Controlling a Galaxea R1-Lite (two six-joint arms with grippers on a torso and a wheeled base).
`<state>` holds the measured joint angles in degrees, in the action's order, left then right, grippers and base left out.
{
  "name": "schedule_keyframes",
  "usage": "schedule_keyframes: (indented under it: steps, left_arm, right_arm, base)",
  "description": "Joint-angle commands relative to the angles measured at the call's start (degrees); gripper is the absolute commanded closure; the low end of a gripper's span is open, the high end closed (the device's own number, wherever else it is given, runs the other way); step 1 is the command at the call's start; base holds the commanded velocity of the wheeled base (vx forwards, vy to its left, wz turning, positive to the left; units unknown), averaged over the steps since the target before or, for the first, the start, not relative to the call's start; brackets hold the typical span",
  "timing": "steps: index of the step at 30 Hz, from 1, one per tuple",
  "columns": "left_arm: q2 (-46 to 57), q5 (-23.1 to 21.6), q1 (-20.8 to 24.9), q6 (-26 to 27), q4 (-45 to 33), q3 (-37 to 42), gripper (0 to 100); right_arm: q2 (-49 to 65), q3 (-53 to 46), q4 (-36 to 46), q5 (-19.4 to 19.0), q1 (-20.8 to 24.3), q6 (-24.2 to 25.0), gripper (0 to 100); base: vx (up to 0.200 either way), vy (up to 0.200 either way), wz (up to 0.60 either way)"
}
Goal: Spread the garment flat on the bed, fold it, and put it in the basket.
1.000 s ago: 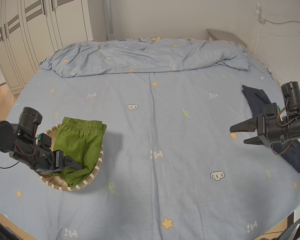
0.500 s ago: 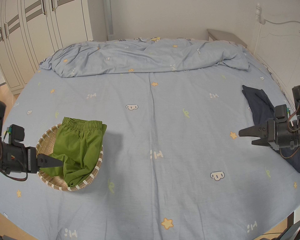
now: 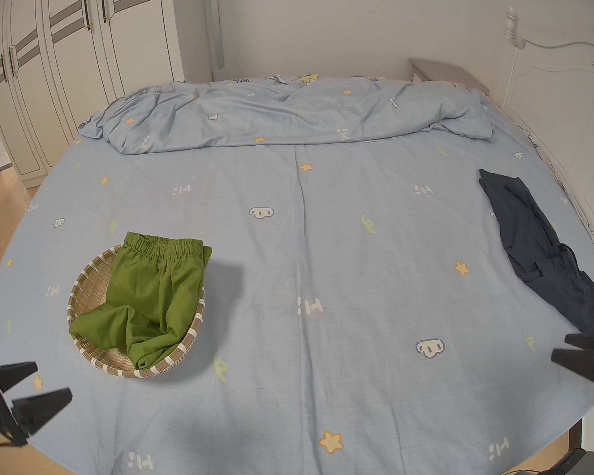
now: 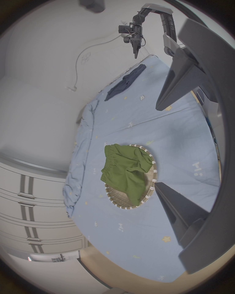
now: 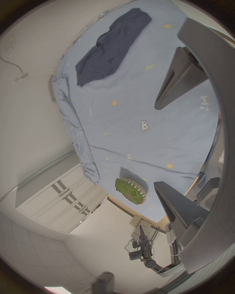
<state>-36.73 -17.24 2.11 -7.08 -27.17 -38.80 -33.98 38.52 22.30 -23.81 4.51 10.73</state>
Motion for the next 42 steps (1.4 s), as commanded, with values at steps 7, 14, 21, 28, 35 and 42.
schedule_keyframes:
  steps: [7,14,21,28,35,42]
  left_arm:
    - [33.7,-0.3,-1.0,0.2,0.0,17.9,0]
    - [36.6,3.3,-2.1,7.8,5.3,27.1,0]
    - [36.6,18.5,-2.1,6.4,28.8,38.8,0]
    - [36.6,18.4,-2.1,6.6,27.2,38.8,0]
    - [36.6,18.2,-2.1,6.6,27.3,38.8,0]
    - [36.6,18.2,-2.1,6.6,27.3,38.8,0]
  right_arm:
    - [33.5,-12.8,6.5,0.4,-4.5,-2.7,0]
    - [34.0,-23.5,0.2,17.8,-4.5,-4.1,0]
    - [34.0,-38.5,-25.8,26.3,-4.5,-5.3,0]
    - [34.0,-38.5,-24.2,27.9,-4.5,-6.9,0]
    - [34.0,-38.5,-22.3,25.0,-4.5,-9.6,0]
    - [33.9,-38.5,-22.1,23.1,-4.5,-10.9,0]
  base:
    - [0.0,0.0,0.0]
    - [0.0,0.0,0.0]
    - [0.0,0.0,0.0]
    - [0.0,0.0,0.0]
    - [0.0,0.0,0.0]
    - [0.0,0.0,0.0]
